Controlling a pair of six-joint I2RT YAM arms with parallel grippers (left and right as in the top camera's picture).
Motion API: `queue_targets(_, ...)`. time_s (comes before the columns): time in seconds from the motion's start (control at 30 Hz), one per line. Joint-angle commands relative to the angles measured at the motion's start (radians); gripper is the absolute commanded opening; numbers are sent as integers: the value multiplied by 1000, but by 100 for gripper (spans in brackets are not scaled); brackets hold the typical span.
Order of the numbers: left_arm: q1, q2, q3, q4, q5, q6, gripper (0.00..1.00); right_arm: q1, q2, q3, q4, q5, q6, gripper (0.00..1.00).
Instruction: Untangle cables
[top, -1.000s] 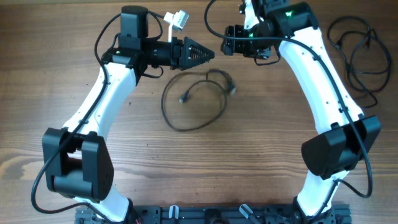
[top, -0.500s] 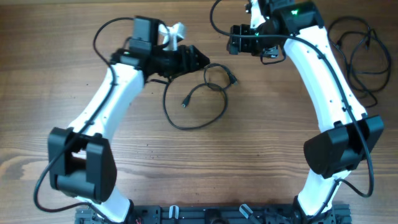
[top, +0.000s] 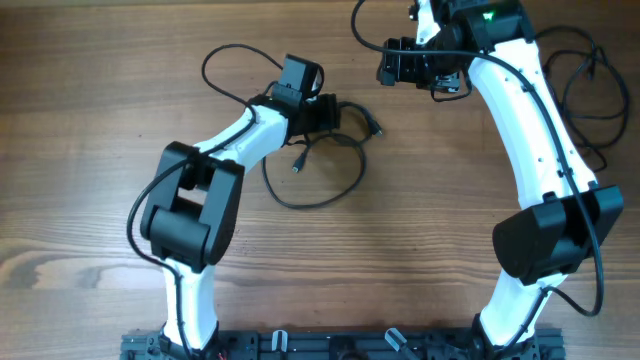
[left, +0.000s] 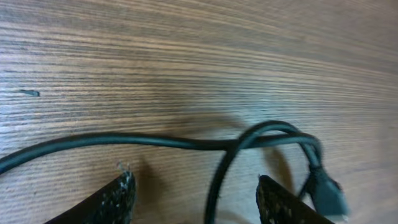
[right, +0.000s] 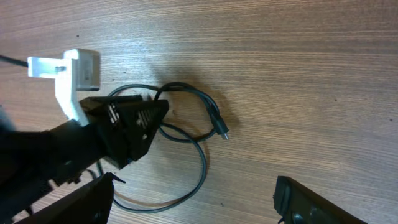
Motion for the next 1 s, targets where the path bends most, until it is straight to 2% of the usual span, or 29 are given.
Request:
queue_targets(0.0, -32, 25, 5, 21, -20, -8, 64, 3, 13, 0, -2, 16, -24, 85)
queue_targets(0.17, -64, 56, 5, 38, -97, -8, 58, 3, 13, 0, 0, 17, -51, 85)
queue_targets(0.3, -64, 75, 5, 37, -98, -8, 53, 3, 13, 0, 13, 17, -55, 85)
queue_targets(0.33, -64, 75, 5, 39, -98, -8, 48, 3, 13, 0, 17, 16, -55, 85)
queue_targets(0.43, -60, 65, 5, 39, -98, -8, 4, 3, 13, 0, 26, 16, -78, 85)
queue_targets(0.57, -47, -63, 5, -24, -82, 14, 4, 3, 13, 0, 33, 13, -137, 85)
queue_targets(0.63, -47, -183, 5, -50, -2, 78, 4, 3, 13, 0, 47, -5, -179, 85)
queue_targets(0.7, -47, -298, 5, -68, 90, 133, 4, -3, 13, 0, 60, -100, -250, 85)
queue_targets(0.83, -46, -425, 5, -83, 229, 220, 4, -19, 13, 0, 59, -405, -500, 84)
queue_targets(0.97, -27, -446, 5, -126, 322, 236, 4, -28, 13, 0, 61, -487, -548, 84)
